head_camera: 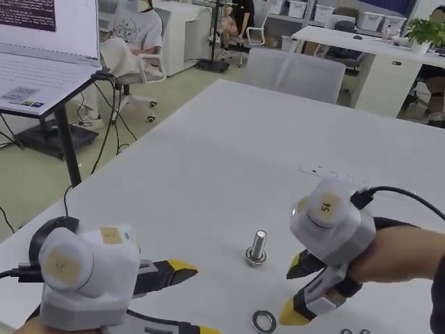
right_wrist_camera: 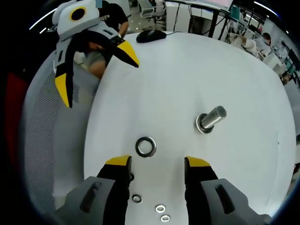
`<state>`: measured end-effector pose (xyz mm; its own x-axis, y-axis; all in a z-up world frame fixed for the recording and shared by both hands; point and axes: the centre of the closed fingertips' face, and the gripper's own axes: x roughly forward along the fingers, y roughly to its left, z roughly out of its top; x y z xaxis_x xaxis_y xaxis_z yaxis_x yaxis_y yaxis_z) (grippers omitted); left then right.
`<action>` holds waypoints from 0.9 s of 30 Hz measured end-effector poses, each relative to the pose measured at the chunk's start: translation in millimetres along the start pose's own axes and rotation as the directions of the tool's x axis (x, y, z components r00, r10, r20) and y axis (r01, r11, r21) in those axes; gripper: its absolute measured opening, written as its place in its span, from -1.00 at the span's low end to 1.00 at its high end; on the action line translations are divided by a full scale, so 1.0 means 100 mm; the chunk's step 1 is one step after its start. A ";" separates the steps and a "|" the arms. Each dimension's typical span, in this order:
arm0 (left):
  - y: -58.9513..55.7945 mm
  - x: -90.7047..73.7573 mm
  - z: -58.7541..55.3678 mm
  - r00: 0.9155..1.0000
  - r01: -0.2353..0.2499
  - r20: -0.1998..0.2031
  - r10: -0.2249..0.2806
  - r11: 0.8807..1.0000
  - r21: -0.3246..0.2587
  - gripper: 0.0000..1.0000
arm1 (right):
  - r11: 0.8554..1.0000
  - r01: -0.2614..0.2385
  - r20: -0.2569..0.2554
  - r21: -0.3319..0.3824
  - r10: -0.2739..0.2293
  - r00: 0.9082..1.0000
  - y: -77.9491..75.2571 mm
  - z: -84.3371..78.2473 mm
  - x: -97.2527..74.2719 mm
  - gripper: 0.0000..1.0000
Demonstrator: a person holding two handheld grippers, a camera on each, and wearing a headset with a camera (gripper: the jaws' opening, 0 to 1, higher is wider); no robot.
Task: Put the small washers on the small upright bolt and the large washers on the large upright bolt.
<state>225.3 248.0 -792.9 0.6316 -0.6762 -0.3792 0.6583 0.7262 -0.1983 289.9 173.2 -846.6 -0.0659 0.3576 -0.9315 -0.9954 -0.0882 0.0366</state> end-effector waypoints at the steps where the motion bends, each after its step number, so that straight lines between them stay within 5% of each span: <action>1: 0.00 0.00 0.00 1.000 0.000 0.002 0.000 1.000 0.000 0.34 | 1.000 -0.003 -0.002 -0.002 0.003 1.000 0.02 0.01 0.01 -0.07; 14: -0.01 -0.02 0.01 1.000 -0.005 0.007 0.005 1.000 0.001 0.34 | 0.999 -0.036 -0.013 -0.027 0.035 0.999 0.16 0.10 0.14 -0.09; 27: 0.00 -0.02 0.02 1.000 -0.008 0.014 0.008 1.000 -0.003 0.33 | 0.998 -0.038 -0.059 -0.046 0.035 0.998 0.19 0.02 0.28 -0.18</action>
<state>224.6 248.7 -790.5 0.6425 -0.6718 -0.3686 0.6519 0.7320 -0.1980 268.7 183.0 -871.4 -0.0966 0.2987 -0.9494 -0.9880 -0.1443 0.0551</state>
